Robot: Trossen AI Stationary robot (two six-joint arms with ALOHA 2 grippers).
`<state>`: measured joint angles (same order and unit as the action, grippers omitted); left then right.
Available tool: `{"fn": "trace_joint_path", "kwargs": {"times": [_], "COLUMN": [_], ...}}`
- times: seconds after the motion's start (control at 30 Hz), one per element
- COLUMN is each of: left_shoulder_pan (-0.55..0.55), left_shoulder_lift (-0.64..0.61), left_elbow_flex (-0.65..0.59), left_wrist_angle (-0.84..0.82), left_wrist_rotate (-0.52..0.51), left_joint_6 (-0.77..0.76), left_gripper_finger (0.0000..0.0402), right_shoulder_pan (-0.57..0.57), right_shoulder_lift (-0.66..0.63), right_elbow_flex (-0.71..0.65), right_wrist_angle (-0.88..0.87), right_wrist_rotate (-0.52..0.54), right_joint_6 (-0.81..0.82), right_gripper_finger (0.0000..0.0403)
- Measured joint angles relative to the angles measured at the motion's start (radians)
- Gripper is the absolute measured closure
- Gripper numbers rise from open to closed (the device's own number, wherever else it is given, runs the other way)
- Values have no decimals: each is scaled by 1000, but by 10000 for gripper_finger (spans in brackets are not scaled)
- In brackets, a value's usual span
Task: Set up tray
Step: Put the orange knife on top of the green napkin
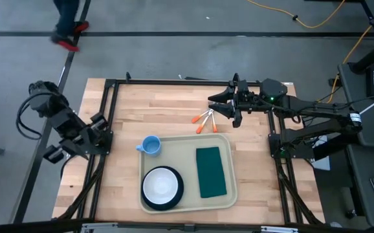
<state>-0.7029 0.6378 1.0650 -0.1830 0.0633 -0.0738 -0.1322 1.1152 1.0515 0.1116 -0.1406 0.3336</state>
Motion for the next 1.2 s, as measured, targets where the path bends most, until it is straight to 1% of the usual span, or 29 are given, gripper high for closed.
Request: {"fn": "trace_joint_path", "kwargs": {"times": [0.07, 0.13, 0.2, 0.23, 0.33, 0.47, 0.63, 0.7, 0.8, 0.9, 0.97, 1.07, 1.2], "left_shoulder_pan": [0, 0, 0, 1, 1, 1, 1, 1, 1, 1, 1, 1, 1], "left_shoulder_lift": [-19, -55, -106, -131, -208, -294, -366, -386, -409, -425, -430, -431, -431], "left_elbow_flex": [-23, -72, -146, -189, -314, -453, -599, -663, -757, -840, -881, -932, -998], "left_wrist_angle": [-1, -3, 22, 59, 153, 194, 252, 291, 404, 482, 523, 558, 594], "left_wrist_rotate": [-4, -30, -83, -108, -143, -230, -275, -273, -275, -312, -338, -331, -331], "left_joint_6": [14, -2, -31, -43, -49, -46, -58, -81, -87, -89, -86, -76, -125], "left_gripper_finger": [332, 332, 332, 332, 332, 332, 332, 334, 342, 353, 363, 375, 381], "right_shoulder_pan": [0, 0, 0, 0, 0, 0, 0, 0, 0, 0, 0, 0, 0], "right_shoulder_lift": [0, 0, 0, 0, 0, 0, 0, 0, 0, 0, 0, 0, 0], "right_elbow_flex": [0, 0, 0, 0, 0, 0, 0, 0, 0, 0, 0, 0, 0], "right_wrist_angle": [0, 0, 1, 1, 2, 0, -4, -16, -34, -37, -37, -37, -37], "right_wrist_rotate": [0, 0, 0, 0, 0, 0, 0, 0, 0, 0, 0, 0, 0], "right_joint_6": [2, 3, 8, 13, 30, 31, 32, 30, 30, 29, 29, 30, 34], "right_gripper_finger": [219, 219, 219, 219, 219, 219, 219, 219, 219, 219, 219, 219, 219]}}
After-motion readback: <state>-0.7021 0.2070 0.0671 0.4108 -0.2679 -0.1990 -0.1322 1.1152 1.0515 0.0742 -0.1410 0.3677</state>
